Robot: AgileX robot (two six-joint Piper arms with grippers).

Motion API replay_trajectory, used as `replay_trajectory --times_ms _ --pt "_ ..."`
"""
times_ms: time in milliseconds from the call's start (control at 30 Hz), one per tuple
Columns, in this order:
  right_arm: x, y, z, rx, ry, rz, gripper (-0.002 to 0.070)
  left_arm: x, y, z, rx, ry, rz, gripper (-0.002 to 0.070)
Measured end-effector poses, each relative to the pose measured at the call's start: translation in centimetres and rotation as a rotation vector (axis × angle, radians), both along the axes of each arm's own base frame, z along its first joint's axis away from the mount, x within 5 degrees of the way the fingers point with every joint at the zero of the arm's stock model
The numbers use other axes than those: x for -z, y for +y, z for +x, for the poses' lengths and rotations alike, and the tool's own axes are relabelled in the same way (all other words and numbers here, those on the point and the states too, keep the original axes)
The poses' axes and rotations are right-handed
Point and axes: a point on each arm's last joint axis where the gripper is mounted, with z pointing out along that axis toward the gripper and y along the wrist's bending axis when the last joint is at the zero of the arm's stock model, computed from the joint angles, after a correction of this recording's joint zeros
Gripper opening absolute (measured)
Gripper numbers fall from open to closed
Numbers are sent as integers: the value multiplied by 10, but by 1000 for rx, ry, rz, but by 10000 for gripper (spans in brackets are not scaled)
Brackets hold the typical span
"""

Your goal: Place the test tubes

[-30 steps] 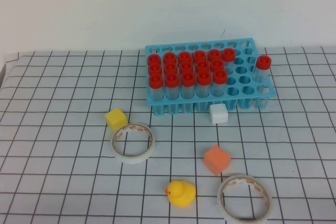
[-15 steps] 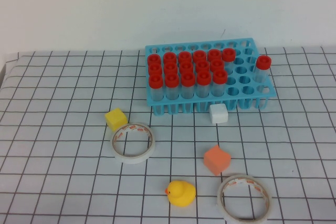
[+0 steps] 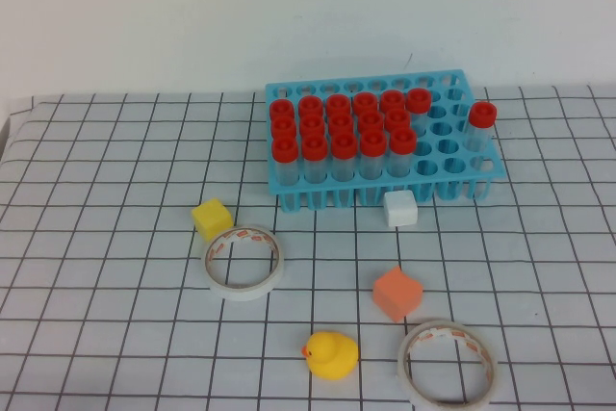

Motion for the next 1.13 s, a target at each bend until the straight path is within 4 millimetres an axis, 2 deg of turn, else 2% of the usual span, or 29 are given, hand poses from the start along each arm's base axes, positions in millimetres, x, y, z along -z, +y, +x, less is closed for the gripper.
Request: replay_trajectory --times_ms 1133 --pt "0 0 0 0 0 0 -1 2 -1 -1 0 30 -34 -1"
